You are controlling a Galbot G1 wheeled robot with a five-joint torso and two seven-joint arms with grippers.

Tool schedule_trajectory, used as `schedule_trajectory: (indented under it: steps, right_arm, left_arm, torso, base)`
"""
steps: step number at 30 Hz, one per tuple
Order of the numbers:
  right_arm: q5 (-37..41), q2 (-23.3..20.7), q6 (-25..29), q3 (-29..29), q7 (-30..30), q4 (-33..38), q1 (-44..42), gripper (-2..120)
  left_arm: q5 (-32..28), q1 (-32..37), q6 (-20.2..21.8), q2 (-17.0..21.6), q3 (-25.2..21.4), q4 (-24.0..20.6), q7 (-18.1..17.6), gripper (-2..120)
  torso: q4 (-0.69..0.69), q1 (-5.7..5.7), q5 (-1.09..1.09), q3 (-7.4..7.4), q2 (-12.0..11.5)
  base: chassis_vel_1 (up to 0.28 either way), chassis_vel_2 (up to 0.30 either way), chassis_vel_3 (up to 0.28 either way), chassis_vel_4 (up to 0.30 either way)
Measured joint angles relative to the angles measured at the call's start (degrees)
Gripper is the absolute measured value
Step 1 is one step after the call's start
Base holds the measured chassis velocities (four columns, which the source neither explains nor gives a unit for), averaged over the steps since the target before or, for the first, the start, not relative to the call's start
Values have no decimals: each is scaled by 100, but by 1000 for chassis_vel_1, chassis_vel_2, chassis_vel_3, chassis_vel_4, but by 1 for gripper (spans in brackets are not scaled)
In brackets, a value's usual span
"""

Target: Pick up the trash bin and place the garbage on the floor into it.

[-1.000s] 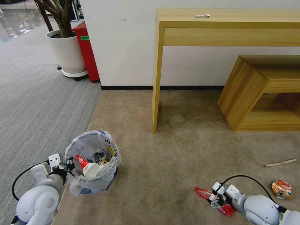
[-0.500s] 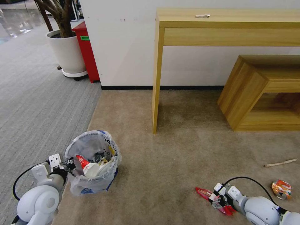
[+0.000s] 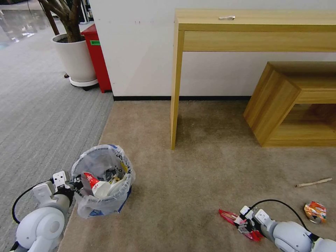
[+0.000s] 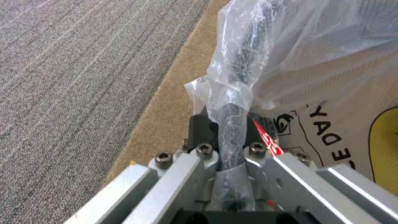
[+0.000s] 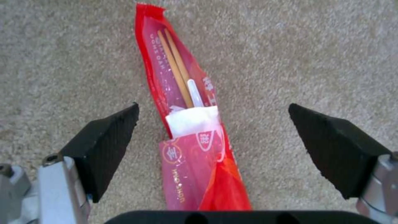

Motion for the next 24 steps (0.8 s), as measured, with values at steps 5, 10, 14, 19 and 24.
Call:
schedule_trajectory:
  steps: [5, 10, 14, 19, 24]
  right_arm:
    - [-39, 76, 32, -14, -5, -87, -20, 91]
    - [-65, 143, 64, -30, -12, -169, -24, 91]
    - [-91, 198, 77, -81, -17, -242, -23, 89]
    - [-130, 264, 133, -158, -18, -369, -4, 88]
    - [-176, 314, 183, -182, -20, -471, 0, 86]
  left_arm:
    - [-7, 0, 0, 1, 0, 0, -4, 0]
    - [-32, -6, 0, 17, -3, -16, -25, 0]
    - [-67, -12, 0, 28, -15, -27, -53, 0]
    - [-80, -12, 5, 34, -23, -34, -58, 0]
    - [-88, -7, 19, 34, -24, -40, -58, 0]
  torso:
    - [0, 0, 0, 0, 0]
    - [0, 0, 0, 0, 0]
    - [0, 0, 0, 0, 0]
    - [0, 0, 0, 0, 0]
    - [0, 0, -1, 0, 1]
  base:
    - [0, 0, 0, 0]
    - [0, 0, 0, 0]
    - [0, 0, 0, 0]
    - [0, 0, 0, 0]
    - [0, 0, 0, 0]
